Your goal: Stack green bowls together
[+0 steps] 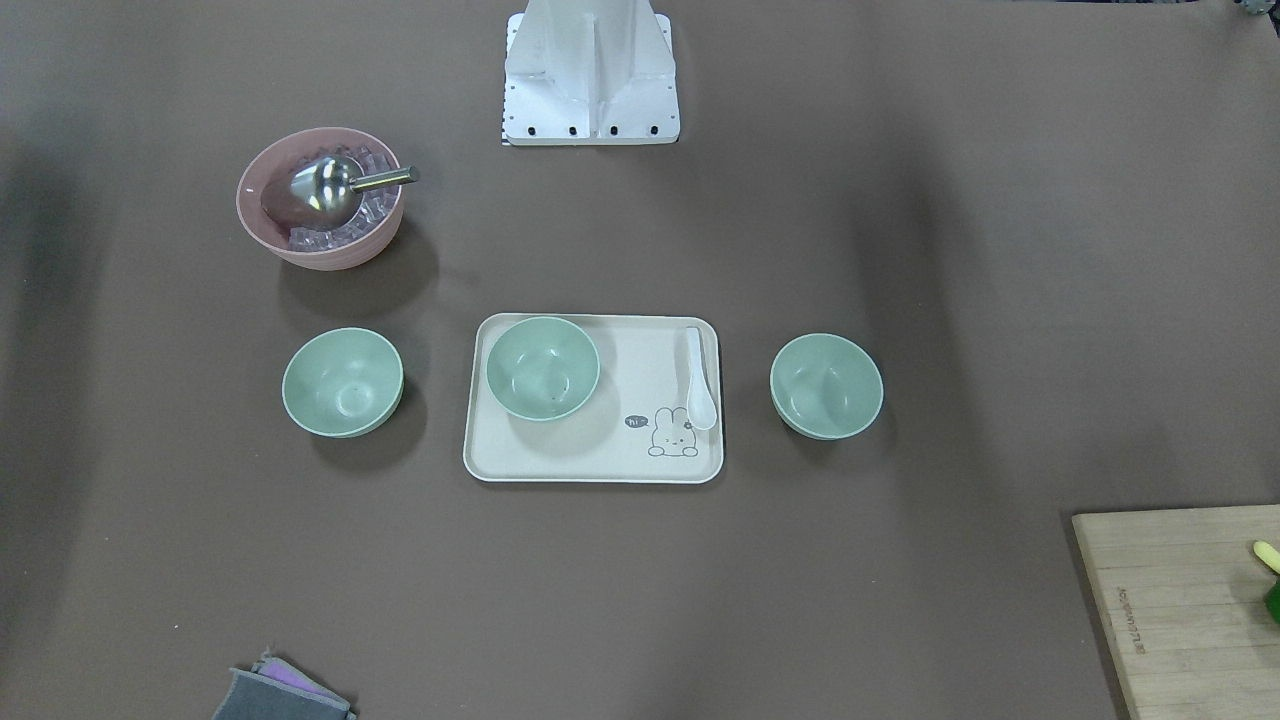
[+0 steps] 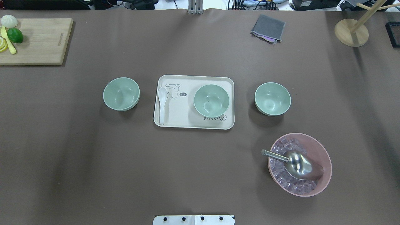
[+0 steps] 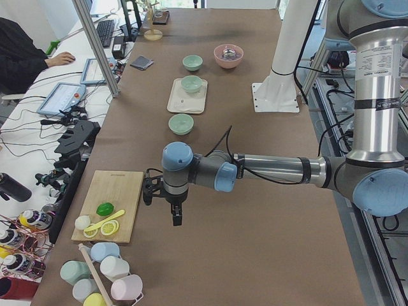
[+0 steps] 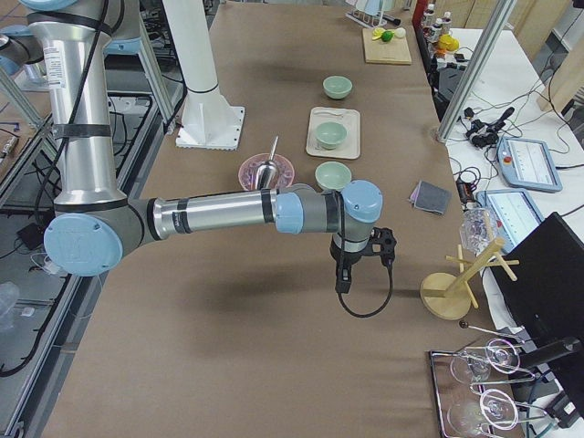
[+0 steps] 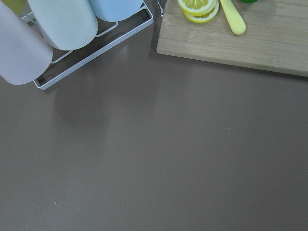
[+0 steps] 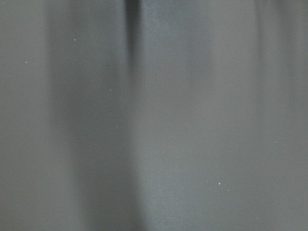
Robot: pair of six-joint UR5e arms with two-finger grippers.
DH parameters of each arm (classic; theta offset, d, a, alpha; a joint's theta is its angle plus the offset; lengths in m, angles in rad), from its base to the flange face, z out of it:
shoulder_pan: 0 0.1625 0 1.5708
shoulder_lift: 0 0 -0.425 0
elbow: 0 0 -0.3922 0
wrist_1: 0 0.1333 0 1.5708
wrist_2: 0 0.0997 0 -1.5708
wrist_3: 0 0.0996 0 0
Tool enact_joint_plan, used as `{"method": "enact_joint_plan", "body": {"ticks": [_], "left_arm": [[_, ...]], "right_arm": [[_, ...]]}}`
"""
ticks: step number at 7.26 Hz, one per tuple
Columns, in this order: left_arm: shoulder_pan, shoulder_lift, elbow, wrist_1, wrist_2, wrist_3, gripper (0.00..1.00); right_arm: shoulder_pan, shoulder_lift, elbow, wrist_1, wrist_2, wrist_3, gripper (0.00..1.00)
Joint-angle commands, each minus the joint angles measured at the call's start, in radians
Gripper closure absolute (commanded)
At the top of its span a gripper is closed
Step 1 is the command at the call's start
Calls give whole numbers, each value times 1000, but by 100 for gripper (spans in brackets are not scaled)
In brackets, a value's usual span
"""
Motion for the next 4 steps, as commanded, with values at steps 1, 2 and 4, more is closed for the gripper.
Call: {"method": "enact_joint_plan", "body": {"ticks": [1,2,4], "left_arm": [[-1,0,-1,-1,0,0,2],[1,-1,-3,-1,0,0,2],[1,-7,-17,-1,0,-8,2]], "right_arm": [[-3,6,1,1,0,2,0],[-3,6,1,1,0,2,0],[-3,9,1,1,2,4,0]]}}
